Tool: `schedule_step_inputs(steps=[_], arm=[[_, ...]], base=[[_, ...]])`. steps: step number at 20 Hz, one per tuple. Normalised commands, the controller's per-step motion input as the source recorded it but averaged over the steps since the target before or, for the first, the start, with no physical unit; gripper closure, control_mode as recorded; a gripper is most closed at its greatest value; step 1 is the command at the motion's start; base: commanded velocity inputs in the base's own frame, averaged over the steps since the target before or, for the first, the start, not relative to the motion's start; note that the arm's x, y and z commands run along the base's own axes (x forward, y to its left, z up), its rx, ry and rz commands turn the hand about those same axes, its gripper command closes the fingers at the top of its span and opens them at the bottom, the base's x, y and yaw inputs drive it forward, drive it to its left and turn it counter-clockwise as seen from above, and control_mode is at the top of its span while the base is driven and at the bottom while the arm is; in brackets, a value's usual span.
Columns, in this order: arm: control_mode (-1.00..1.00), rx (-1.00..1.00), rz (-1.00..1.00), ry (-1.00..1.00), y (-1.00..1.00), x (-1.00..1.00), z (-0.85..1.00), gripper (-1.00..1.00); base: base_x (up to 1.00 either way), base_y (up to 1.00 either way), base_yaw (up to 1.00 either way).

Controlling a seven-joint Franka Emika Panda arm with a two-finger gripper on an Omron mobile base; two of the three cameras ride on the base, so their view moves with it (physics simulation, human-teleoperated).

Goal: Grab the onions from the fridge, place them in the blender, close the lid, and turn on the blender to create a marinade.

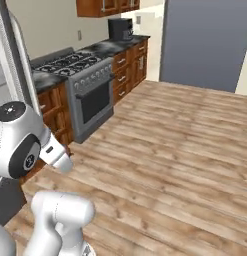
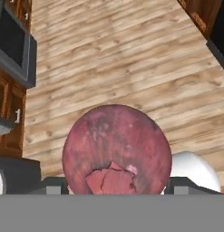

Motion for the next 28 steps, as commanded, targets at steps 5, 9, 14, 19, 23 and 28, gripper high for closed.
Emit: schedule_step_inputs(steps=[5,9,14,19,23,28], arm=[[1.00,0.00,0.00,0.00,0.00,0.00,0.00,1.00],[1.00,0.00,0.00,0.00,0.00,0.00,0.00,1.00],[1.00,0.00,0.00,0.00,0.00,0.00,0.00,1.00],[1.00,0.00,0.00,0.00,0.00,0.00,0.00,1.00],[1.00,0.00,0.00,0.00,0.00,0.00,0.00,1.00],[1.00,0.00,0.00,0.00,0.00,0.00,0.00,1.00]], base=[[0.22,-0.40,-0.88],[0.48,-0.31,-0.81],[0.60,-0.05,-0.77],[0.89,0.02,-0.69],[1.00,0.23,-0.59],[1.00,0.61,-0.50]])
